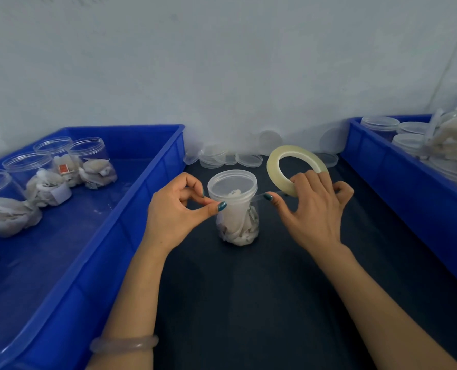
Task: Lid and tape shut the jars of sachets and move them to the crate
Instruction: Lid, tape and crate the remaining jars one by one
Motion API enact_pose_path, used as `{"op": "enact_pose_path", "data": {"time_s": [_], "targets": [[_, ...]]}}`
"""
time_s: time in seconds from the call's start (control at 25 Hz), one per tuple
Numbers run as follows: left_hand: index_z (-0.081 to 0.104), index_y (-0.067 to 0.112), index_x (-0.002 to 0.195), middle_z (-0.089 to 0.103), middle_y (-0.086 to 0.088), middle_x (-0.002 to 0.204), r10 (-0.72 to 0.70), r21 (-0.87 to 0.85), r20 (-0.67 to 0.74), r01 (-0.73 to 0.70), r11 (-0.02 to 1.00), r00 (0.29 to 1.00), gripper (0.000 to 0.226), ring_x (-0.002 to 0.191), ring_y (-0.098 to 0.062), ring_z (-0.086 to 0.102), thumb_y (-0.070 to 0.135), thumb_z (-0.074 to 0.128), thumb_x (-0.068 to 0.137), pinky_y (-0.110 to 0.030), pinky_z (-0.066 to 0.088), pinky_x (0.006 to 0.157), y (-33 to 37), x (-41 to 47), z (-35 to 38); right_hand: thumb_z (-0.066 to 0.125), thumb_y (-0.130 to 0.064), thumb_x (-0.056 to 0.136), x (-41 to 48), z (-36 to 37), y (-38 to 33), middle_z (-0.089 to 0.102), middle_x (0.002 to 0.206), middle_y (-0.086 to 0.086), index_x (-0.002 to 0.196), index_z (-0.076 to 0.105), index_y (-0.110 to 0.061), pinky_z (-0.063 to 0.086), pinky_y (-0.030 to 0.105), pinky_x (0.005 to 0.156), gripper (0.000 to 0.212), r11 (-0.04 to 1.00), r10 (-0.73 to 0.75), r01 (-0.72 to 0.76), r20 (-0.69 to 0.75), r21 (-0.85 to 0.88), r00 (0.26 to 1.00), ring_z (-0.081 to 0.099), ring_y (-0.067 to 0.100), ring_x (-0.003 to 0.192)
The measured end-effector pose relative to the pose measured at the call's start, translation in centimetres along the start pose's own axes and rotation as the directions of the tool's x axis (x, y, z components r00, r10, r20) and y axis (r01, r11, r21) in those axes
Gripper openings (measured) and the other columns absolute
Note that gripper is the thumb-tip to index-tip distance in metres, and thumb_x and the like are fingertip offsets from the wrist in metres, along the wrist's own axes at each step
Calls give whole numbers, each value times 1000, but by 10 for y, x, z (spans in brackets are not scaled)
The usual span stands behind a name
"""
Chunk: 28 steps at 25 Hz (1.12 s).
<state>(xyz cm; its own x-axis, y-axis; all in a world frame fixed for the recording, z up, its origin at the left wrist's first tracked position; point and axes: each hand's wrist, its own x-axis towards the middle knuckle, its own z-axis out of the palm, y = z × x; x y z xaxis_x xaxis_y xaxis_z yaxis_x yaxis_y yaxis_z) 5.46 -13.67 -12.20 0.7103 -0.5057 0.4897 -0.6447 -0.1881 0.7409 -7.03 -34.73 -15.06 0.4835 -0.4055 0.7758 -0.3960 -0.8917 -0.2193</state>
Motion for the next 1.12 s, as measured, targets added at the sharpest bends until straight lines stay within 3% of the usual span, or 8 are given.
{"op": "enact_pose_path", "data": {"time_s": [0.16, 0.28, 0.44, 0.56, 0.68, 0.76, 0.88, 1.12], "targets": [[52, 38, 84, 67, 35, 75, -1, 186, -105, 21, 982, 994, 42, 52, -2, 48, 69, 72, 64, -26, 38, 56, 1, 0, 4, 35, -70, 90, 0, 1, -3, 50, 85, -5, 82, 53, -18, 17, 35, 79, 55, 1000, 0, 0, -2, 6, 1000, 48, 20, 88], [51, 44, 91, 61, 38, 78, -3, 316, -145, 49, 947, 989, 50, 66, 6, 55, 83, 61, 61, -26, 37, 56, 1, -1, 8, 35, -69, 90, 0, 2, -2, 51, 86, -4, 84, 54, -18, 19, 37, 80, 55, 1000, 7, -7, -3, 7, 1000, 47, 20, 88], [53, 44, 104, 63, 27, 95, 20, 156, -225, 16, 988, 974, 55, 76, -1, 58, 82, 63, 66, -26, 45, 65, -6, 2, 7, 37, -68, 91, 4, -1, 4, 52, 87, -4, 85, 55, -18, 19, 37, 80, 53, 998, 57, -57, -11, 18, 998, 47, 20, 89], [52, 40, 126, 52, 20, 130, 125, 0, -97, -126, 992, 987, 70, 117, -5, 55, 75, 70, 68, -29, 48, 97, 1, 1, 22, 39, -68, 90, 4, -1, 3, 53, 87, -4, 85, 55, -18, 19, 37, 81, 53, 998, 60, -59, -17, 19, 998, 47, 20, 88], [42, 53, 137, 36, 14, 154, 109, -33, 135, -105, 994, 985, 80, 145, -2, 27, 78, 68, 65, -26, 31, 113, 12, 0, 43, 38, -69, 90, 3, -2, 3, 52, 88, -4, 86, 55, -19, 20, 38, 81, 53, 999, 45, -45, -9, 16, 999, 46, 20, 89], [41, 53, 137, 33, 11, 157, 82, -19, 128, -80, 997, 988, 83, 146, 1, 22, 78, 69, 64, -21, 28, 112, 14, 3, 53, 38, -69, 91, 4, -3, 3, 52, 88, -4, 87, 55, -18, 21, 38, 81, 54, 999, 47, -46, -6, 18, 999, 46, 20, 89], [46, 40, 138, 49, 19, 140, 27, -26, 60, -26, 999, 998, 91, 130, 7, 41, 76, 72, 57, -15, 36, 103, 15, 10, 60, 38, -68, 91, 5, -4, 3, 53, 89, -4, 90, 57, -18, 20, 38, 81, 54, 999, 39, -39, 0, 0, 999, 47, 20, 90], [41, 37, 143, 56, 35, 118, -49, -38, 153, 56, 998, 987, 108, 111, 21, 48, 71, 79, 48, 1, 38, 87, 7, 23, 49, 30, -49, 99, 8, -12, 16, 48, 92, -3, 94, 56, -17, 12, 32, 80, 42, 996, -86, 84, 57, 21, 995, 45, 20, 93]]}}
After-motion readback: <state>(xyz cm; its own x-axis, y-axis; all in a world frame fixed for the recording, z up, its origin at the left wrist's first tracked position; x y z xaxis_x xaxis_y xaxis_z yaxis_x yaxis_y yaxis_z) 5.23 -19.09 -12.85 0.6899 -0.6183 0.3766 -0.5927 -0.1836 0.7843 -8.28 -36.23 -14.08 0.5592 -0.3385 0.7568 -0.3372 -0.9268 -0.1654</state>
